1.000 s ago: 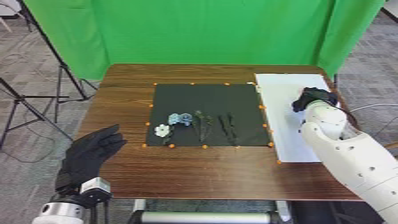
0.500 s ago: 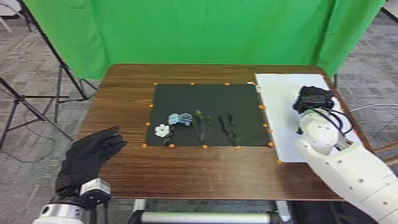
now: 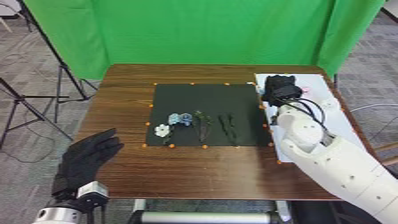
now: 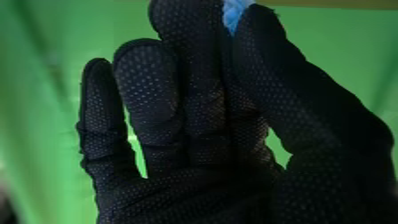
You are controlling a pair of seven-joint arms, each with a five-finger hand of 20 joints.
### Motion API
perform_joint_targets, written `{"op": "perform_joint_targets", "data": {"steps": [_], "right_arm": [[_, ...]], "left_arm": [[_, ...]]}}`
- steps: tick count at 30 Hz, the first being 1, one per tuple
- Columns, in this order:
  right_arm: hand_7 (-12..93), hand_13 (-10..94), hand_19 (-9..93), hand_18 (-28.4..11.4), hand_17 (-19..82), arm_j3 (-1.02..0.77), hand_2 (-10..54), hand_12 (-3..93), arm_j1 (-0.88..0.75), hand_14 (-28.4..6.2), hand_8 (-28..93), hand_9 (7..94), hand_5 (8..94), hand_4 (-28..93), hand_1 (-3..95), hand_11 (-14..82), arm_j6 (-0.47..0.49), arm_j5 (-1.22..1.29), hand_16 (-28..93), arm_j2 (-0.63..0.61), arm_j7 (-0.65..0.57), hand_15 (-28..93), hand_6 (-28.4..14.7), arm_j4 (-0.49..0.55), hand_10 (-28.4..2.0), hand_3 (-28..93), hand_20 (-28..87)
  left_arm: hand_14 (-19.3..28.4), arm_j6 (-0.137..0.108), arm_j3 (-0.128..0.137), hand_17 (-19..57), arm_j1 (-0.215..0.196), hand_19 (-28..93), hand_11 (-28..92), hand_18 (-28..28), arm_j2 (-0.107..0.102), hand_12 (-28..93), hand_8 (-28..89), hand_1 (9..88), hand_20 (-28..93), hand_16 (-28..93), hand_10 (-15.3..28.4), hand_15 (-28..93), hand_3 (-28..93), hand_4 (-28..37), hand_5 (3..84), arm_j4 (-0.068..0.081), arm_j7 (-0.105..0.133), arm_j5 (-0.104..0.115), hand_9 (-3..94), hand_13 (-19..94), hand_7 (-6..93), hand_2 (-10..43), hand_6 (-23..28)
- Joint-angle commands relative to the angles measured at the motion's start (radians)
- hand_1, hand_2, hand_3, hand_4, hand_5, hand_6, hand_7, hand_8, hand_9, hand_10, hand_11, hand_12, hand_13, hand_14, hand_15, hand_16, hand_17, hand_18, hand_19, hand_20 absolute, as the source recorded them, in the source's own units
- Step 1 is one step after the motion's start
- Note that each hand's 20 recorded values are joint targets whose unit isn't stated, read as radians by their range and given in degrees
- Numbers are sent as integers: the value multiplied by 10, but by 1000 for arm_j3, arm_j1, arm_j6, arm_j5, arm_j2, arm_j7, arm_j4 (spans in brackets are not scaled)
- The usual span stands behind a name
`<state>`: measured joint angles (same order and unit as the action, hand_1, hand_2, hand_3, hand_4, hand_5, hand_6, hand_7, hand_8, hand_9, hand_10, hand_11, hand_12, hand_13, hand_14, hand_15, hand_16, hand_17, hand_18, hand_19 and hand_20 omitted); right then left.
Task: Arrange flowers
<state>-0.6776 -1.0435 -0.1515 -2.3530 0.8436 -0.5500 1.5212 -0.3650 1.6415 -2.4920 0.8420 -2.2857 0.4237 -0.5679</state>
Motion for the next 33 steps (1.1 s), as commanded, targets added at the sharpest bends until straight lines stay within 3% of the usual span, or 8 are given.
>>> {"op": "perform_joint_targets", "data": {"steps": [1,10,13,20,21,23,29,33], "right_arm": [[226,693,812,-208,242,33,-83,275,31,-62,0,882,823,-283,504,212,79,-18,282,167,48,640,30,47,-80,752,169],[225,689,811,-207,237,42,-83,279,-24,-60,2,881,823,-283,503,209,145,-38,287,233,56,638,30,56,-77,754,167],[224,689,811,-207,236,47,-84,280,-34,-60,2,881,823,-283,503,208,151,-55,288,240,62,638,30,48,-77,754,167],[224,685,810,-207,234,51,-85,281,-56,-61,1,881,824,-283,503,207,166,-59,290,249,70,638,30,63,-79,756,166],[224,684,809,-207,233,58,-85,281,-53,-61,2,880,824,-283,502,207,167,-58,290,248,69,638,30,65,-79,756,166],[224,683,809,-207,232,54,-85,282,-59,-61,2,879,822,-283,502,208,178,-61,291,255,72,638,30,67,-78,757,166],[233,657,801,-208,215,49,-91,299,-70,-67,-4,867,810,-283,489,203,201,-48,303,256,82,639,25,90,-79,778,167],[244,628,789,-214,197,57,-95,302,-66,-87,-18,834,771,-283,464,213,220,-62,281,244,75,664,11,115,-83,784,184]], "left_arm": [[284,-4,2,-99,-5,607,412,217,-12,84,-93,284,116,-155,238,650,798,-157,510,-6,-1,2,431,318,151,77,162],[284,-9,20,-99,-17,607,412,217,-22,86,-93,284,116,-155,238,650,800,-157,511,-7,8,14,431,319,151,76,162],[284,-3,24,-99,-17,607,412,218,-7,86,-93,284,116,-155,237,650,799,-157,510,-7,-1,5,431,319,152,77,162],[284,-2,27,-99,-14,607,412,217,-7,85,-93,284,116,-155,238,650,798,-156,511,-5,-4,4,431,319,151,77,162],[284,-7,24,-99,-14,607,412,217,-17,85,-93,284,116,-155,238,650,798,-157,511,-5,4,12,432,318,151,77,162],[284,-2,26,-99,-12,607,412,218,-9,85,-93,285,116,-155,238,649,797,-157,511,-5,-2,5,432,319,151,77,162],[284,-18,24,-99,-22,607,412,217,-37,85,-93,284,116,-155,238,650,799,-157,510,-6,18,31,432,319,153,77,162],[284,-11,27,-98,-24,607,412,217,-18,85,-93,284,116,-155,238,650,799,-158,511,-8,4,17,432,320,153,77,162]]}}
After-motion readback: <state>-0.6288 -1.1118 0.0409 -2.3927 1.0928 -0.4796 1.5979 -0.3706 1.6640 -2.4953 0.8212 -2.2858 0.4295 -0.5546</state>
